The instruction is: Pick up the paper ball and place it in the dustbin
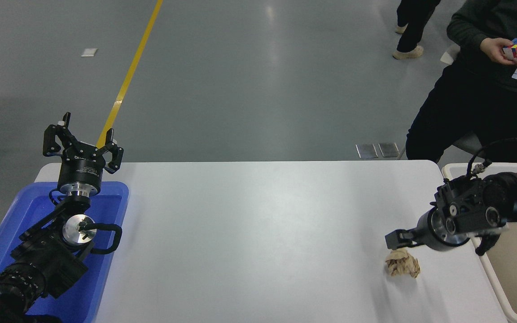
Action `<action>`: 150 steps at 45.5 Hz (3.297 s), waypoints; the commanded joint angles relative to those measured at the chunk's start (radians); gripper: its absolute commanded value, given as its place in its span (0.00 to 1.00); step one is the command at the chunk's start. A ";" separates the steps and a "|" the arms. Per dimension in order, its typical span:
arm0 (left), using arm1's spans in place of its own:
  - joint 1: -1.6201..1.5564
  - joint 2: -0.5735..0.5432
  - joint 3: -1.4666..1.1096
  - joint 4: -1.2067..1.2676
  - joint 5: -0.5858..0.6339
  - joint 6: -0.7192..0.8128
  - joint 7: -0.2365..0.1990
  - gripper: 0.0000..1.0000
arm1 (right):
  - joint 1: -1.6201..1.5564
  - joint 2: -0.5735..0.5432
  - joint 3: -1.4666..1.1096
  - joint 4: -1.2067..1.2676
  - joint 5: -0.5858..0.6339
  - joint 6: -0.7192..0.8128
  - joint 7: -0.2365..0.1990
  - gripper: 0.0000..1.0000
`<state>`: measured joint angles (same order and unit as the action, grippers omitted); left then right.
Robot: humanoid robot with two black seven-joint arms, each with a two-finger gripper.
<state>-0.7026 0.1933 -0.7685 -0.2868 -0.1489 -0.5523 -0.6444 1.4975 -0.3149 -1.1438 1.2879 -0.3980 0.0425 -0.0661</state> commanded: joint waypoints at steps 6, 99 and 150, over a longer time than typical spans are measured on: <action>0.000 0.000 0.000 0.000 0.000 0.000 0.000 0.99 | -0.121 0.027 0.047 -0.078 -0.008 -0.064 0.000 1.00; 0.000 0.000 0.000 0.000 0.000 0.000 0.000 0.99 | 0.783 -0.420 -0.111 0.155 -0.331 0.540 0.063 0.00; 0.000 0.000 0.000 0.000 0.002 0.000 0.000 0.99 | -0.179 -0.837 0.584 -0.608 0.100 0.077 0.057 0.00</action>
<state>-0.7026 0.1938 -0.7685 -0.2869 -0.1482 -0.5522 -0.6442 1.8472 -1.1598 -0.9018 0.8433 -0.5659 0.3825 -0.0096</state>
